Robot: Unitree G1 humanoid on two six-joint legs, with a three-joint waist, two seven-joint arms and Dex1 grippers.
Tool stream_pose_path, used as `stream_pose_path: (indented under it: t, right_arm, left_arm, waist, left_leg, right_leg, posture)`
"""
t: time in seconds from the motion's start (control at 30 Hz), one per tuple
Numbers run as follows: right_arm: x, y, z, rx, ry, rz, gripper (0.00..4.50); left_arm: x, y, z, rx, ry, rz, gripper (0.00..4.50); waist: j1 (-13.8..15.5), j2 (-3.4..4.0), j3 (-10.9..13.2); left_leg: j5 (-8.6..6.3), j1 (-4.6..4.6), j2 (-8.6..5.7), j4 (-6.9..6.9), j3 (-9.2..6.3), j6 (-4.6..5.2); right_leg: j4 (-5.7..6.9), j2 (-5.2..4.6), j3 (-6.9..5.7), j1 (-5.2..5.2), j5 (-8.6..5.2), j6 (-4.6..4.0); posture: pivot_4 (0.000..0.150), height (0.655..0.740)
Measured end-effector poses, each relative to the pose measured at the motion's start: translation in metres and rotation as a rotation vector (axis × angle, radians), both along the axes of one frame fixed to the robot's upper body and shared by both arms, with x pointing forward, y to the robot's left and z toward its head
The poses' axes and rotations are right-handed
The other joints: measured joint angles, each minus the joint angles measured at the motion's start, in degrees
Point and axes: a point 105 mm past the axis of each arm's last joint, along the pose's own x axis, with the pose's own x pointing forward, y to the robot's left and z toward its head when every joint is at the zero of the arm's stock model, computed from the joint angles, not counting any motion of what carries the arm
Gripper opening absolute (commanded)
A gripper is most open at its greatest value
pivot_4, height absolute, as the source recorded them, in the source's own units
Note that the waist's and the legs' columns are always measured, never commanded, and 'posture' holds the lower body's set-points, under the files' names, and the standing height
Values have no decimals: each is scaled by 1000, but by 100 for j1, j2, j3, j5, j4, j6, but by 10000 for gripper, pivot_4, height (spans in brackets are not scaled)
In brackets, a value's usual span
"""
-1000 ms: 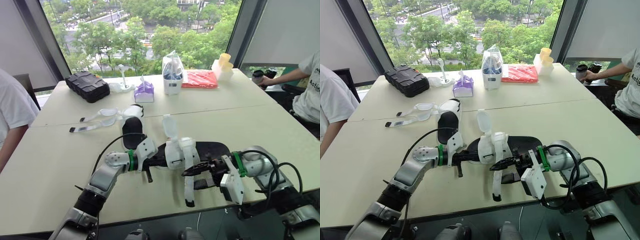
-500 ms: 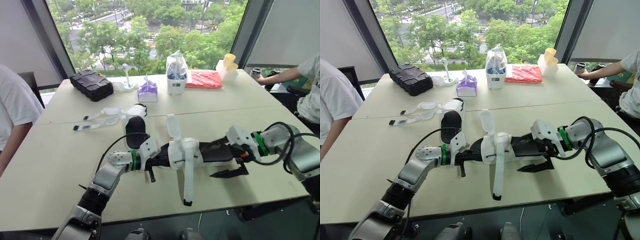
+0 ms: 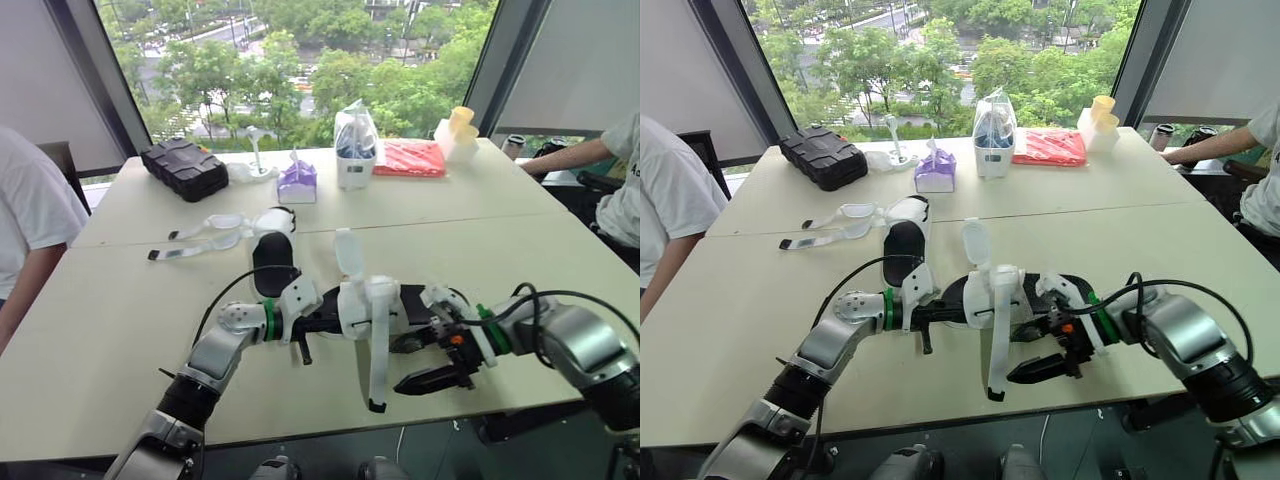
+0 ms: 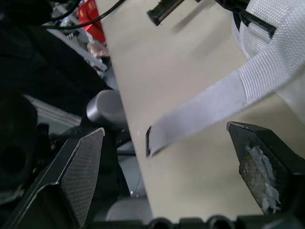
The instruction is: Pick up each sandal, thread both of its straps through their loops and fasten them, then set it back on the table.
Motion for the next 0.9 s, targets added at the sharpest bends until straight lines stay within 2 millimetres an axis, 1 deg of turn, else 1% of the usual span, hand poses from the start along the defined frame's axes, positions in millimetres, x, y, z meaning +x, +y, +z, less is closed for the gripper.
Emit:
stream_pose_path:
  t: [0.33,0.43,0.53,0.57,0.63,0.67,0.8,0.87,0.9]
  right_arm:
    - [1,27,-9,70,168,-78,44723]
    - [7,26,-12,80,197,-130,36969]
    - [9,25,-10,103,207,-161,22107]
    - [10,26,-9,114,208,-166,16060]
    - [9,25,-11,114,212,-174,6247]
    - [8,25,-13,113,219,-178,434]
    - [10,22,-11,116,208,-191,104]
    - [14,17,-4,101,184,-197,104]
    - [17,15,3,104,166,-196,104]
  left_arm:
    - [-1,-1,0,-3,0,4,0]
    - [-2,-1,0,2,-4,1,0]
    - [-3,-1,0,3,-8,3,0]
    - [-3,-1,0,2,-8,5,0]
    - [-4,-2,-1,0,-8,7,0]
    - [-5,-1,-1,-2,-8,9,0]
    - [-5,-2,-1,-4,-1,14,0]
    - [-6,-3,-2,-8,1,16,0]
    - [-6,-3,-2,-8,1,18,0]
  waist:
    - [1,0,0]
    - [4,0,0]
    - [-1,0,0]
    - [-1,0,0]
    - [3,0,0]
    - [1,0,0]
    - [2,0,0]
    - [0,0,0]
    - [-2,0,0]
  left_leg:
    - [0,-1,0,-2,-2,0]
    - [0,-1,-1,-2,-2,1]
    - [-1,-2,-1,-4,-2,1]
    - [-1,-2,-1,-4,-2,1]
    - [-1,-3,-1,-3,-2,2]
    - [-1,-3,-1,-3,-1,2]
    - [-1,-2,-1,-2,0,2]
    - [-1,-3,-2,-2,0,3]
    - [-1,-3,-2,-1,1,3]
  right_leg:
    - [0,1,-2,-1,2,4]
    - [0,1,-2,-2,3,4]
    - [-1,1,-2,-4,3,4]
    - [-1,1,-2,-3,3,4]
    - [-1,1,-3,-3,3,5]
    - [-2,1,-2,-3,3,5]
    - [-2,1,-3,-2,3,5]
    - [-2,1,-5,-3,3,5]
    - [-2,1,-5,-3,3,5]
  posture:
    - [1500,7400]
    - [1500,7400]
    - [1500,7400]
    - [1500,7400]
    - [1500,7400]
    - [1500,7400]
    - [1500,7400]
    - [1500,7400]
    - [1500,7400]
